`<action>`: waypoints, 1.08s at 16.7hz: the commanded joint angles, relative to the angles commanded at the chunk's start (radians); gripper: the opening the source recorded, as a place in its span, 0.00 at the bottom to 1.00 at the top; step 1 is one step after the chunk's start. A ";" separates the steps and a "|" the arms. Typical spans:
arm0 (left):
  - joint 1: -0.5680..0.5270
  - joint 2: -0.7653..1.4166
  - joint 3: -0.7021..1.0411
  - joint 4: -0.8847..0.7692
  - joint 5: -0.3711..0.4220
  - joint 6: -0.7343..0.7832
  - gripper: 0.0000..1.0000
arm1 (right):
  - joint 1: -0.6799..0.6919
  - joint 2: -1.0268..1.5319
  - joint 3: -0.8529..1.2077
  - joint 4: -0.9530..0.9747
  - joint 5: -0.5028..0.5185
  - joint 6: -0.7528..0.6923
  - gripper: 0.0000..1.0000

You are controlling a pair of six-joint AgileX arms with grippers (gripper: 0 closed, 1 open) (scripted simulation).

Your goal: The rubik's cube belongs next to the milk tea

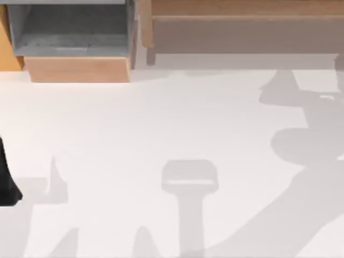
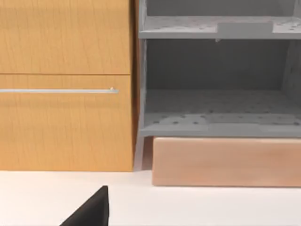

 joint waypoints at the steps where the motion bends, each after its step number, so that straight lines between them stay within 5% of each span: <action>1: 0.000 0.000 0.000 0.000 0.000 0.000 1.00 | 0.005 0.027 0.032 -0.004 0.005 0.000 1.00; 8: 0.000 0.000 0.000 0.000 0.000 0.000 1.00 | 0.012 0.085 0.084 -0.006 0.014 -0.002 1.00; 18: 0.000 0.000 0.000 0.000 0.000 0.000 1.00 | 0.012 0.085 0.084 -0.006 0.014 -0.002 0.25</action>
